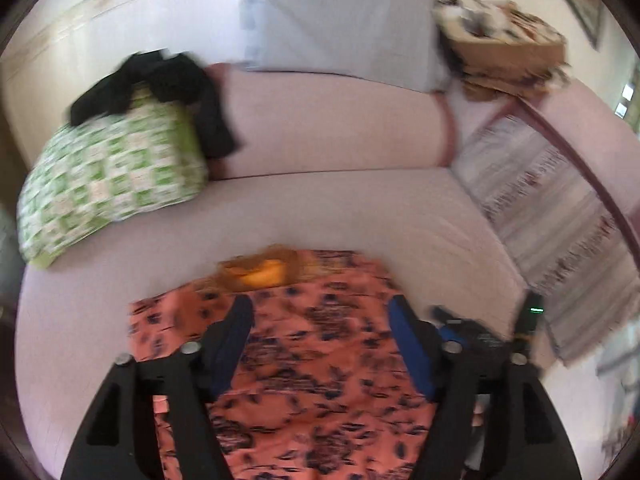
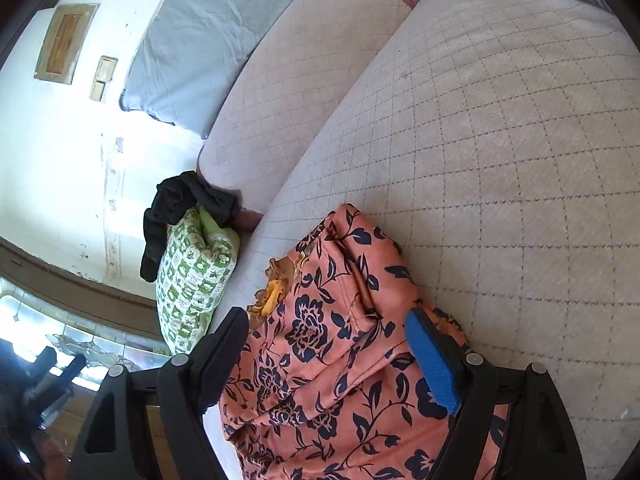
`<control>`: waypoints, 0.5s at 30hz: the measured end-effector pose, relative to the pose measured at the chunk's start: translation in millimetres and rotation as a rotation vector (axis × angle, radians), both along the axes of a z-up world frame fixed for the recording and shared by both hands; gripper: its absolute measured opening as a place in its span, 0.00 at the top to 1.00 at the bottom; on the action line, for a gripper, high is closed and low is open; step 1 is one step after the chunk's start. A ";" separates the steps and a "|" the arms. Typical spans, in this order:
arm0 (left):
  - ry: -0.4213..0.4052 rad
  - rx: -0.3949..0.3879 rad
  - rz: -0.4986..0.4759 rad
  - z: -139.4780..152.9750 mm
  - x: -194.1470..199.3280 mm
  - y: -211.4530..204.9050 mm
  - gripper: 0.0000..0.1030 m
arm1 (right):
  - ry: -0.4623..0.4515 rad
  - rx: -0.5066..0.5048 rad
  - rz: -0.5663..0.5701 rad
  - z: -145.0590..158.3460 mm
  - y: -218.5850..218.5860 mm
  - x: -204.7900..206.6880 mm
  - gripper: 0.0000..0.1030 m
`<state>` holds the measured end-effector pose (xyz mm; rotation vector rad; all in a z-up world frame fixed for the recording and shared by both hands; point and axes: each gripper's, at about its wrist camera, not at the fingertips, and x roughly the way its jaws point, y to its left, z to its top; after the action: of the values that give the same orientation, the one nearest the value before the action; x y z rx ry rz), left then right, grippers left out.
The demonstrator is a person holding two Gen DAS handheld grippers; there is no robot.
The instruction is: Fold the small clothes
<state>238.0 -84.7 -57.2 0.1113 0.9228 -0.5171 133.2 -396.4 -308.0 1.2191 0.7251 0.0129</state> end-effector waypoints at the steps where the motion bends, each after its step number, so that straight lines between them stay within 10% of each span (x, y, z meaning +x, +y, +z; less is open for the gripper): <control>1: 0.007 0.013 0.032 -7.2 0.6 11.9 0.30 | -0.001 0.005 0.000 -0.2 -0.1 1.0 0.20; 9: 0.117 0.158 0.363 -107.6 51.3 132.3 0.30 | -0.064 -0.019 0.128 9.0 27.1 23.9 0.21; 15: 0.132 0.124 0.408 -143.3 62.9 158.1 0.30 | -0.003 0.014 0.171 -12.3 20.4 53.6 0.30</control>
<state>300.9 73.5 -200.5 -0.0007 1.0739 -0.0892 186.8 -376.0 -320.3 1.1674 0.8261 0.1621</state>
